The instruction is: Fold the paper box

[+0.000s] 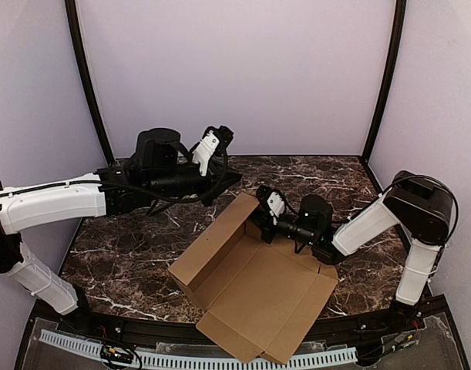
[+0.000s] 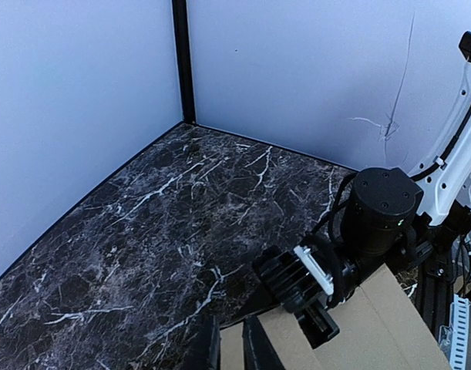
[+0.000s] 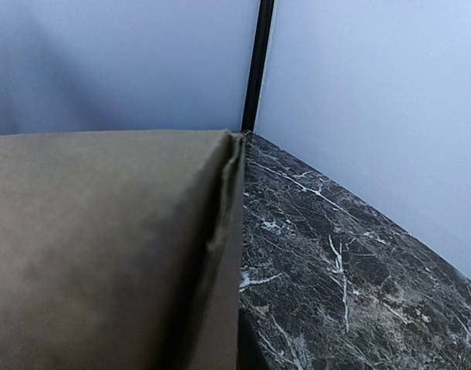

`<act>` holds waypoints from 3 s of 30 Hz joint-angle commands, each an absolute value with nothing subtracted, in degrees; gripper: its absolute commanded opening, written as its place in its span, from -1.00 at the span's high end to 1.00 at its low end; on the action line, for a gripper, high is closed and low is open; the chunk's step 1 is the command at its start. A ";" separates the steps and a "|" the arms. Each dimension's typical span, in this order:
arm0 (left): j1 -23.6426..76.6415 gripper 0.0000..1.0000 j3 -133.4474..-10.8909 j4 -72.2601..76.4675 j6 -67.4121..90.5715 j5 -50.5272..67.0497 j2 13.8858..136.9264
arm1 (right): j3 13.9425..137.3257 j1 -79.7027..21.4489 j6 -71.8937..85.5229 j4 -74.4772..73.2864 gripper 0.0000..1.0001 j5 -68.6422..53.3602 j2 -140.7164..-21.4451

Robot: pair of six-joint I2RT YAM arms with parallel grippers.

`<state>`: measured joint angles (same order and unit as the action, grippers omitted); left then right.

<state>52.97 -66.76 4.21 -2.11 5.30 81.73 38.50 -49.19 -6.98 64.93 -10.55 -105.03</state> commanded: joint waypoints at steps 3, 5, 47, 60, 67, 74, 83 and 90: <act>52.22 0.83 -72.22 3.07 -0.34 13.42 87.93 | 39.82 -48.83 -6.24 64.66 1.00 -10.26 -107.67; 52.16 0.85 -72.85 2.33 -0.34 13.56 88.93 | 39.77 -48.78 -5.77 65.26 1.00 -10.02 -108.20; 51.86 0.99 -73.64 -4.03 3.72 10.04 100.11 | 32.84 -48.52 -3.92 73.14 0.83 -4.12 -108.76; 52.47 0.99 -75.27 -5.62 3.78 9.48 101.59 | 34.43 -48.34 -3.12 74.18 0.79 -4.12 -111.60; 52.45 0.99 -75.58 -5.96 3.97 9.43 101.56 | 34.35 -48.34 -2.71 77.92 1.00 -2.46 -114.02; 52.56 0.99 -75.46 -6.40 4.02 9.33 101.52 | 35.38 -48.36 -1.99 77.05 0.75 -3.64 -115.47; 52.51 0.99 -75.41 -6.25 3.93 9.33 101.56 | 35.88 -48.43 -1.42 76.47 0.77 -3.21 -118.09; 52.54 0.99 -75.41 -6.11 4.26 9.76 101.63 | 36.04 -48.60 -1.00 77.68 1.00 -2.14 -119.77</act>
